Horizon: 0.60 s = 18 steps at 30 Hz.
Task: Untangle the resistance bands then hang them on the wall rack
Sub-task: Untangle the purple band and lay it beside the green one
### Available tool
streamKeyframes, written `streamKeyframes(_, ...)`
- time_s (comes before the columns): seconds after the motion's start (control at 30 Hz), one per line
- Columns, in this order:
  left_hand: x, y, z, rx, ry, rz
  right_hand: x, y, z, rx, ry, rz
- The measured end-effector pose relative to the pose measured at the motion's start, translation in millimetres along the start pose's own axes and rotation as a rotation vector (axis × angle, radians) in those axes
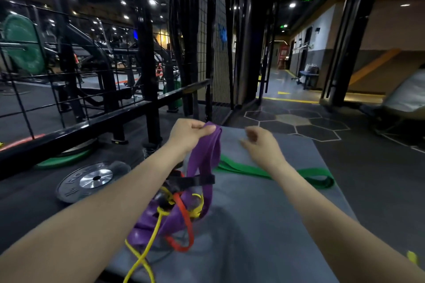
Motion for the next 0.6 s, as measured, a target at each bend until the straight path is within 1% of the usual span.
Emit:
streamKeyframes(0.07,-1.8,-3.7,-6.7,0.062,-0.003,0.003,8.4,-13.0,20.6,-0.098,0.098,0.127)
streamKeyframes(0.1,-2.7,-5.6,-10.3,0.099,-0.003,0.008,11.6,-21.1,26.3,-0.161,0.098,0.187)
streamKeyframes(0.13,-1.3,-7.3,-16.6,0.125,0.000,0.015,12.6,-29.6,28.9,-0.221,0.092,0.213)
streamKeyframes(0.17,0.1,-8.2,-22.6,0.148,-0.002,0.025,12.3,-36.9,29.2,-0.277,0.067,0.202)
streamKeyframes(0.27,2.0,-5.8,-33.8,0.157,-0.047,0.069,11.6,-49.9,28.6,-0.418,0.003,0.096)
streamKeyframes(0.3,3.3,-3.7,-33.9,0.133,-0.080,0.083,11.0,-51.4,29.3,-0.430,-0.007,0.069)
streamKeyframes(0.37,9.7,0.3,-25.2,-0.018,-0.168,0.095,10.3,-51.0,29.3,-0.404,-0.035,0.044)
streamKeyframes(0.43,23.3,0.6,-3.2,-0.104,-0.186,0.119,8.5,-49.2,25.5,-0.432,-0.090,0.025)
streamKeyframes(0.53,50.1,-3.8,43.0,-0.179,-0.114,0.296,7.4,-49.4,13.9,-0.530,-0.213,0.023)
streamKeyframes(0.6,60.2,-4.5,68.5,-0.335,-0.106,0.422,8.4,-48.9,9.3,-0.555,-0.261,0.035)
Point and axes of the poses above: each hand's wrist, its own x-axis away from the middle knuckle, its own y-axis out of the back of the hand, z = x × y, the point moved 2 cm from there along -x, towards the middle knuckle, and after that the axes turned 4 degrees about -x, right-handed, at the moved point
